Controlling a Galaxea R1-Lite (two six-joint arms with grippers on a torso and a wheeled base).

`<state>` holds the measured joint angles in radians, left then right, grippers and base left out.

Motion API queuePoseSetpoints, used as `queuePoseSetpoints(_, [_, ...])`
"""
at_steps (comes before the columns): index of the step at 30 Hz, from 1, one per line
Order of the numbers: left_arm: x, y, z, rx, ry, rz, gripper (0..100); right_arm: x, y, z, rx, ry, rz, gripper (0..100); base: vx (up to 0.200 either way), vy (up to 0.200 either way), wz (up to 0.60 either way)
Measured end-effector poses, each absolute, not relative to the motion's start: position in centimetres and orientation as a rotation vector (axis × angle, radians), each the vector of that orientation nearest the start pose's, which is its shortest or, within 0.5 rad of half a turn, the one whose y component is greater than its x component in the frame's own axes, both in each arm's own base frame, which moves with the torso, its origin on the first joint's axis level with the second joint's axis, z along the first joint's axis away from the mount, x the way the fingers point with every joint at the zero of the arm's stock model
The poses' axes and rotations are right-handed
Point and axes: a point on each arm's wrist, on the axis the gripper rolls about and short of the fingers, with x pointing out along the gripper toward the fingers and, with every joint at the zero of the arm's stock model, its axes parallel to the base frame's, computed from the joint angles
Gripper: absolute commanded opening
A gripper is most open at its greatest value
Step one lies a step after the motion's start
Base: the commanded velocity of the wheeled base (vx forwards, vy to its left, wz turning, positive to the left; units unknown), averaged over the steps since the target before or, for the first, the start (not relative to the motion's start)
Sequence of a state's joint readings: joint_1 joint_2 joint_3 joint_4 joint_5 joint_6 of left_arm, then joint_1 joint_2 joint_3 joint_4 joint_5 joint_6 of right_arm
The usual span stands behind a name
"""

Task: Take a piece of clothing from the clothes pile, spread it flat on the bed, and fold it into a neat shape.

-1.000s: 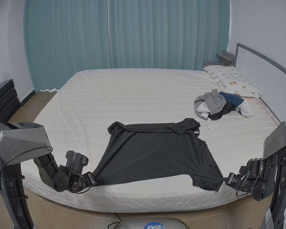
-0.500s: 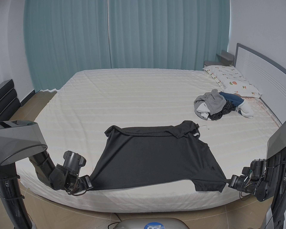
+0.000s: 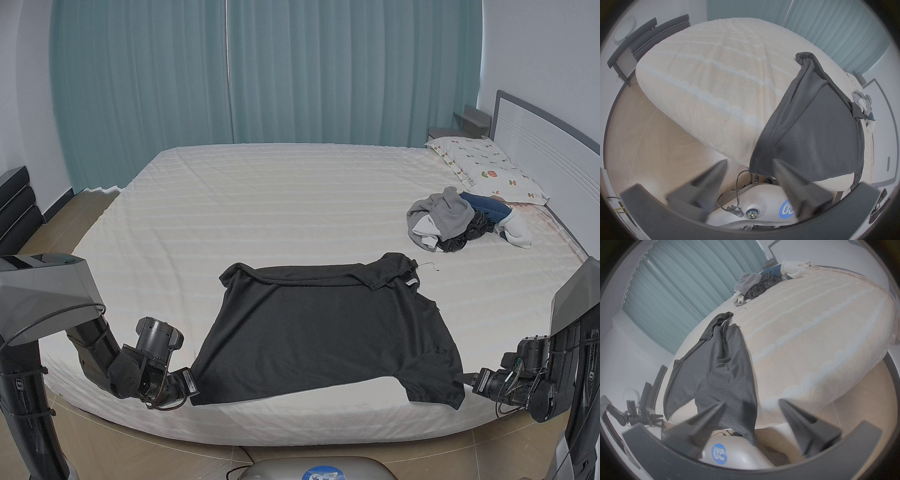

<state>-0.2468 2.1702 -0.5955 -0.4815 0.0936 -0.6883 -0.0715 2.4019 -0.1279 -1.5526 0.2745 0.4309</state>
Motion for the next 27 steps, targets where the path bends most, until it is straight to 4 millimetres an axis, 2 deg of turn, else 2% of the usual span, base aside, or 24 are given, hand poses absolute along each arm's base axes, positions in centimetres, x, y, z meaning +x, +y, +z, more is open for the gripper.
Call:
queuePoseSetpoints(10, [28.9, -7.0, -1.0, -0.493, 1.022, 0.225, 100, 25.3, -0.9, -2.4, 0.797, 0.659, 0.024, 100, 0.0, 0.0, 0.0])
queuePoseSetpoints(16, [29.3, -7.3, -0.3, -0.594, 0.991, 0.198, 100, 26.0, -0.1, -1.2, 0.972, 0.638, 0.05, 100, 0.0, 0.0, 0.0])
queuePoseSetpoints(20, [29.5, -7.8, 0.0, -0.667, 0.994, 0.17, 100, 26.4, 0.8, -0.7, 1.039, 0.636, 0.074, 100, 0.0, -0.2, 0.0])
queuePoseSetpoints(27, [29.8, -8.1, 0.5, -0.691, 0.977, 0.157, 100, 26.6, 1.5, -0.6, 1.041, 0.639, 0.099, 100, 0.0, -0.2, 0.0])
